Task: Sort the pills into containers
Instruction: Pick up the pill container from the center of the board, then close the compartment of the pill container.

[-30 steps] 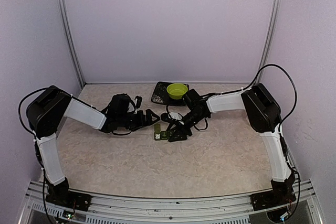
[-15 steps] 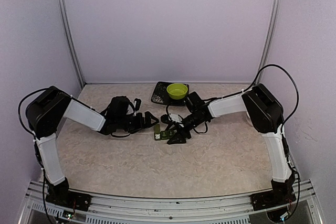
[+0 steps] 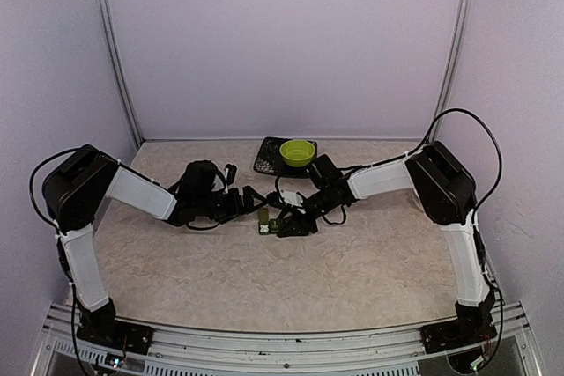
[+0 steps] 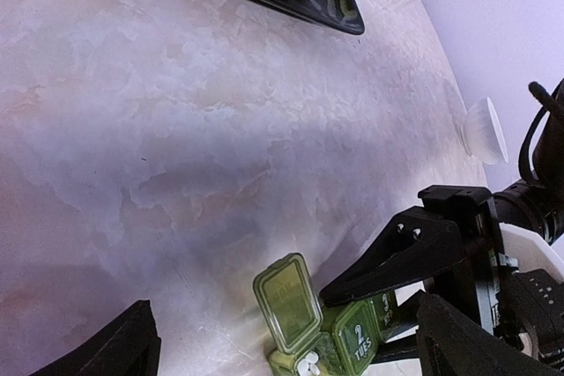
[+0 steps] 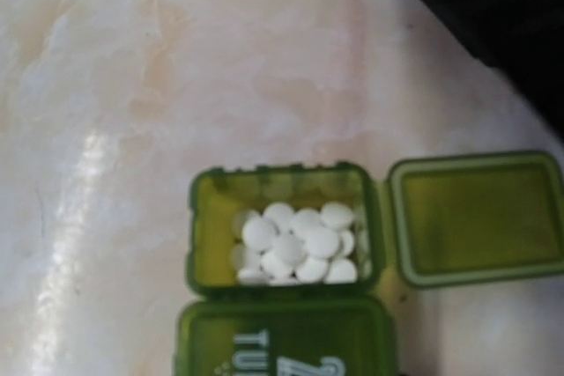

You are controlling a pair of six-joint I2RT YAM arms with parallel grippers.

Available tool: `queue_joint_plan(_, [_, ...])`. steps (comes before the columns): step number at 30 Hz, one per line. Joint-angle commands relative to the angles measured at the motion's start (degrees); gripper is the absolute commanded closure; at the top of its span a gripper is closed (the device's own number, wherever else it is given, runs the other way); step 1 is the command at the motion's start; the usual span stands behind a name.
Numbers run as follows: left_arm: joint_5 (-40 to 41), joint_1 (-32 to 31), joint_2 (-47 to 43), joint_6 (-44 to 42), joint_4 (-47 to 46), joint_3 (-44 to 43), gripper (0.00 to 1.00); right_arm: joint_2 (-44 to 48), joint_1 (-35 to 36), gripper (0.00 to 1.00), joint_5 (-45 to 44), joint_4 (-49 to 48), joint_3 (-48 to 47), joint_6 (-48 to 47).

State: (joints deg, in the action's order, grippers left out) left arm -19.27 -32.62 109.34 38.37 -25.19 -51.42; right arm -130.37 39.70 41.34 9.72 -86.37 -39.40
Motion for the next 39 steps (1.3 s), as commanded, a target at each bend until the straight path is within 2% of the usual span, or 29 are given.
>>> queue_joint_plan(1, [-1.01, -0.18, -1.67, -0.05, -1.13, 0.15, 0.01, 2.94, 0.64, 0.63, -1.13, 1.06, 1.95, 0.95])
queue_joint_plan(11, [-3.36, -0.38, -4.49, 0.48, -2.33, 1.84, 0.01, 11.91, 1.76, 0.64, -2.83, -0.98, 6.67, 6.30])
queue_joint_plan(17, [-10.63, -1.56, -8.44, 2.75, -8.95, 4.99, 0.01, 20.74, 3.89, 0.64, -5.59, -5.57, 15.40, 11.25])
queue_joint_plan(22, [-15.09, -4.64, -10.44, 2.22, -9.85, 4.04, 0.01, 26.57, 7.45, 0.62, -7.97, -7.84, 21.00, 13.69])
queue_joint_plan(33, [-19.91, -7.50, -13.95, 1.98, -12.86, 4.53, 0.01, 30.25, 9.15, 0.62, -9.02, -10.88, 25.45, 18.99])
queue_joint_plan(39, [-16.58, -7.15, -14.59, 0.22, -10.13, 4.87, 0.01, 31.18, 9.32, 0.62, -6.13, -10.79, 26.29, 18.59])
